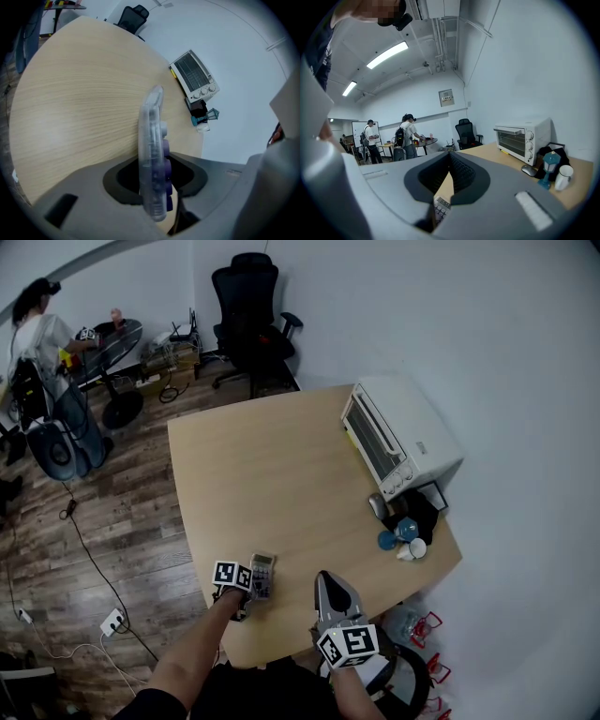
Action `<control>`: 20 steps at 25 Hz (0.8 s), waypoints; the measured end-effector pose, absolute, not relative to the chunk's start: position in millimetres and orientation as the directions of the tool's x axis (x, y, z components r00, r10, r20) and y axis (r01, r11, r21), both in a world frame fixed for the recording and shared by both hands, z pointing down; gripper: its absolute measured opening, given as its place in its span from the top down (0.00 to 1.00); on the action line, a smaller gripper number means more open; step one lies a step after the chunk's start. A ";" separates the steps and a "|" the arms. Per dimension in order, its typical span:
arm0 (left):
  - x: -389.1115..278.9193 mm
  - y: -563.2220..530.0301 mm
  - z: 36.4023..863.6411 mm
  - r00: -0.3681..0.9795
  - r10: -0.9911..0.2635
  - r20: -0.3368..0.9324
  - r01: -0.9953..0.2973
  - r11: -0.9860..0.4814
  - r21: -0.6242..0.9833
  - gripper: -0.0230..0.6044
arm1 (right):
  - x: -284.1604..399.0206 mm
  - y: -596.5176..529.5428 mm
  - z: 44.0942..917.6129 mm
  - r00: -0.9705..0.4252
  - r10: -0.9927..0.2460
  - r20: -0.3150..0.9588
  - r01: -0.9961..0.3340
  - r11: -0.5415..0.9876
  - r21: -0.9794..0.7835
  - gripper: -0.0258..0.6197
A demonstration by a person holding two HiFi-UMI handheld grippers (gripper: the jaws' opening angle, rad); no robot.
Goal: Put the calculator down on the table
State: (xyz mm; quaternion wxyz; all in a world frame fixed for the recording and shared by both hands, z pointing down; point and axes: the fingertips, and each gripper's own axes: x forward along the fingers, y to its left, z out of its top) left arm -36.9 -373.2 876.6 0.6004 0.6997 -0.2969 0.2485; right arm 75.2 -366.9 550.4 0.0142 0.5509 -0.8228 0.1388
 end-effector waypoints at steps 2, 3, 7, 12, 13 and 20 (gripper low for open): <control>-37.6 -373.9 876.4 0.680 -0.119 0.724 -0.733 -0.137 0.666 0.73 | 75.5 -366.8 552.2 -0.395 -0.901 0.180 -0.908 0.354 -0.223 0.94; -38.1 -375.3 875.6 0.663 -0.125 0.738 -0.747 -0.161 0.645 0.72 | 75.6 -367.5 553.0 -0.397 -0.900 0.182 -0.907 0.354 -0.230 0.94; -43.7 -381.3 874.6 0.595 -0.162 0.787 -0.801 -0.198 0.565 0.66 | 75.0 -371.5 553.1 -0.401 -0.898 0.181 -0.903 0.354 -0.243 0.94; -53.3 -384.4 876.7 0.488 -0.186 0.853 -0.861 -0.263 0.436 0.49 | 74.6 -375.5 554.8 -0.411 -0.894 0.178 -0.898 0.364 -0.247 0.94; -55.3 -384.3 877.4 0.471 -0.190 0.862 -0.869 -0.268 0.416 0.46 | 73.6 -375.9 555.7 -0.413 -0.893 0.179 -0.897 0.365 -0.248 0.94; -62.0 -387.8 877.3 0.429 -0.219 0.877 -0.892 -0.258 0.371 0.42 | 69.2 -381.0 558.8 -0.424 -0.886 0.187 -0.894 0.377 -0.243 0.94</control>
